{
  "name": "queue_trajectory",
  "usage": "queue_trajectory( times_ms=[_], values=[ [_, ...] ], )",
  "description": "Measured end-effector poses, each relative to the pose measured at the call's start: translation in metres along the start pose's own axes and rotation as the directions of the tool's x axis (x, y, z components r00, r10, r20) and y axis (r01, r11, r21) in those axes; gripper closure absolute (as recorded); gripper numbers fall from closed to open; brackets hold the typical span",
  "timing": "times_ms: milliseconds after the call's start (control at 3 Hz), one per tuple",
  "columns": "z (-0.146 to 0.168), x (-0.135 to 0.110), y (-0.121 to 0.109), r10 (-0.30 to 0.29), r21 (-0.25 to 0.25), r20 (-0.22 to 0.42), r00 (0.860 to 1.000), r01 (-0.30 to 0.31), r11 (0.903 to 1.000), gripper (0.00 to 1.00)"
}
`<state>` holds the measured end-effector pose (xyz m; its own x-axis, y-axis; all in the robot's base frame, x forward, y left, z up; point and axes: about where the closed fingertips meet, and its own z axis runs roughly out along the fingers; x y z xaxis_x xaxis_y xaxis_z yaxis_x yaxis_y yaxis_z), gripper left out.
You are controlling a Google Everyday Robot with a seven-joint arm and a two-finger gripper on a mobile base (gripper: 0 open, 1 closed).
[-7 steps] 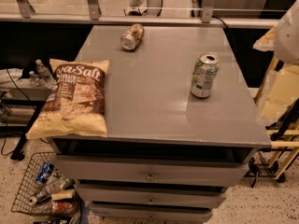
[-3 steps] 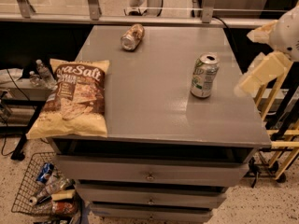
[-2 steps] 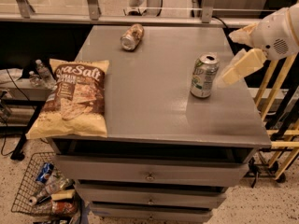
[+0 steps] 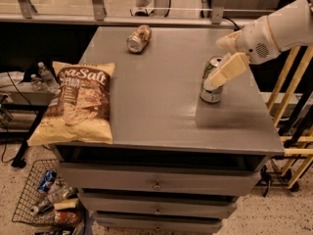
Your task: Move 7up can near brown chip bag
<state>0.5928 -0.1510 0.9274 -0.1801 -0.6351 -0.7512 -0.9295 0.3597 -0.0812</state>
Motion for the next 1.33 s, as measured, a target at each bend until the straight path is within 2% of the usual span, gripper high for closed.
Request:
queue_trajectory(
  times_ms=[667,1000,1333],
  values=[
    [0.022,0.009,-0.002,0.004,-0.032,-0.08,0.997,-0.007,0.9995,0.0],
    [0.007,0.016,-0.004,0.009,-0.01,-0.118,0.993,-0.011,0.9999,0.0],
    [0.004,0.02,-0.002,0.012,-0.017,-0.121,0.993,-0.014,0.9998,0.0]
  ],
)
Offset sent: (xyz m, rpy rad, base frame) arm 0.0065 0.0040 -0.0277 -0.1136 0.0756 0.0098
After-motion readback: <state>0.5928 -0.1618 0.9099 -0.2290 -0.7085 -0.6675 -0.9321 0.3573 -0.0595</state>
